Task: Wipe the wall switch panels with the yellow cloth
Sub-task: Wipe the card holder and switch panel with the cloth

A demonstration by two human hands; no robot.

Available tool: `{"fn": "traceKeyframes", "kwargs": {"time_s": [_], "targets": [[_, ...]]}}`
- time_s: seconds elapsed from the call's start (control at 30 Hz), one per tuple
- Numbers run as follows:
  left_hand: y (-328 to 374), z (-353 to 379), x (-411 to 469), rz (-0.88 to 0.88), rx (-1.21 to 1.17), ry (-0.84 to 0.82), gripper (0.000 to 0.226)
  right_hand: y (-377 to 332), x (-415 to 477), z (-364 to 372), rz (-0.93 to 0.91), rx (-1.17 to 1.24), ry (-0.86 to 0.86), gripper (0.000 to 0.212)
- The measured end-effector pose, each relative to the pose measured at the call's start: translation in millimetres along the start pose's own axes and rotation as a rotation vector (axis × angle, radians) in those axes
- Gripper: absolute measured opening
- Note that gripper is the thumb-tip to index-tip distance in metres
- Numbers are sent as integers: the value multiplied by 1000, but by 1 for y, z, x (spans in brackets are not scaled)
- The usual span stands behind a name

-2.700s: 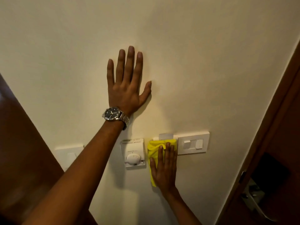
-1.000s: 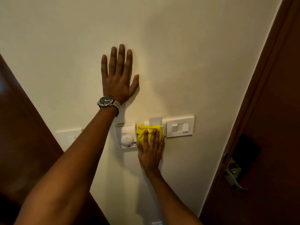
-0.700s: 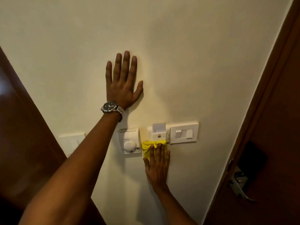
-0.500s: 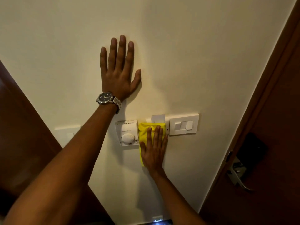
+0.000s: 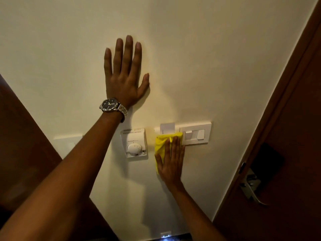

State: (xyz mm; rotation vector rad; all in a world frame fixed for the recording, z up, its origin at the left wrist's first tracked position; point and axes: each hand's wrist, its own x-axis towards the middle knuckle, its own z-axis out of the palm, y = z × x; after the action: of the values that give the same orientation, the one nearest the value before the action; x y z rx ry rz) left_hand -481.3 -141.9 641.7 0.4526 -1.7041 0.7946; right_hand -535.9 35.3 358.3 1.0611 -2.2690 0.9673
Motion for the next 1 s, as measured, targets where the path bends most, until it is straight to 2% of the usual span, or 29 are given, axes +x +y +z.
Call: {"fn": "traceKeyframes", "kwargs": {"time_s": [0.13, 0.27, 0.43, 0.63, 0.77, 1.0], "targets": [[2, -5, 2, -2, 2, -3, 73, 4, -5, -3, -9, -15, -50, 71], [0, -2, 2, 9, 19, -6, 73, 2, 15, -11, -10, -24, -3, 71], [2, -7, 1, 4, 8, -12, 72, 12, -15, 2, -15, -22, -5, 73], [1, -4, 2, 2, 25, 2, 72, 5, 17, -7, 5, -24, 37, 74], [2, -5, 1, 6, 15, -9, 72, 16, -10, 2, 35, -16, 15, 80], [2, -3, 3, -3, 26, 9, 72, 6, 16, -3, 36, -3, 52, 79]]}}
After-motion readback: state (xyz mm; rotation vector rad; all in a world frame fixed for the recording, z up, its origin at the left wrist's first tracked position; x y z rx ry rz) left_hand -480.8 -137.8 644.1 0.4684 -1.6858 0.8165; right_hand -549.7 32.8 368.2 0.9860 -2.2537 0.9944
